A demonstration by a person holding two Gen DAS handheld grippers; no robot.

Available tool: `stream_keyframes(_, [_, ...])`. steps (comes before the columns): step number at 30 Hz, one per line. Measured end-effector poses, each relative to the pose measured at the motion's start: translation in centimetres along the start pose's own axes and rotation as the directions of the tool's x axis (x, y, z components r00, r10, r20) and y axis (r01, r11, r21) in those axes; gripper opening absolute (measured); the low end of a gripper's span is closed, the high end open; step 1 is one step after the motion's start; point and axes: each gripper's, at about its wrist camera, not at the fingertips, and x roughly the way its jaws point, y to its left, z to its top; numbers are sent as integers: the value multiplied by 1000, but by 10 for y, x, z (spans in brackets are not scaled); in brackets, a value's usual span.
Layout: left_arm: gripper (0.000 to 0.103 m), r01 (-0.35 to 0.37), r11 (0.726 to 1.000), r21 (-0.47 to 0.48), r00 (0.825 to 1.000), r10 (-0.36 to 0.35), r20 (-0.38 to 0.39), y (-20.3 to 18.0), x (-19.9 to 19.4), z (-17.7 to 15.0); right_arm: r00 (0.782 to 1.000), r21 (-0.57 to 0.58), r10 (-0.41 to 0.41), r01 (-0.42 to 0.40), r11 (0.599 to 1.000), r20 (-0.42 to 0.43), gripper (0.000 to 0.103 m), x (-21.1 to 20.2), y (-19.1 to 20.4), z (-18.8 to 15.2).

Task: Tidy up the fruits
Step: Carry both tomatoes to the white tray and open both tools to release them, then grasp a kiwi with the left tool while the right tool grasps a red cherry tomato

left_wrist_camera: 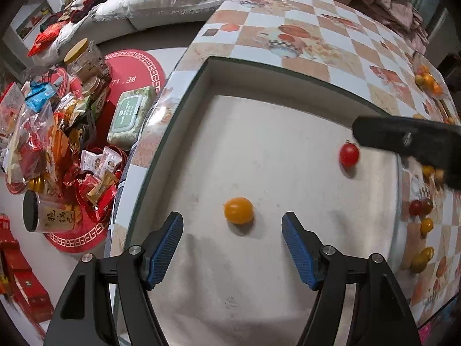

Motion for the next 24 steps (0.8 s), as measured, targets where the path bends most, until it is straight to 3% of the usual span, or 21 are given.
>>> stream_keyframes(8, [72,37,996,76,999,-39,25,-37,-26,2,998,109,-36,30,994,49,80,-44,-42,-20])
stream_keyframes(13, [72,77,987,138,995,-86,59,-72,-47,6,991,196,-114,99,976,66,80,-76,-89,-50])
stream_keyframes(24, [72,193,948,254,978,-208,35,-153,-73,-11,970,332,-241,240,912,-39,80,-99,-178,-123])
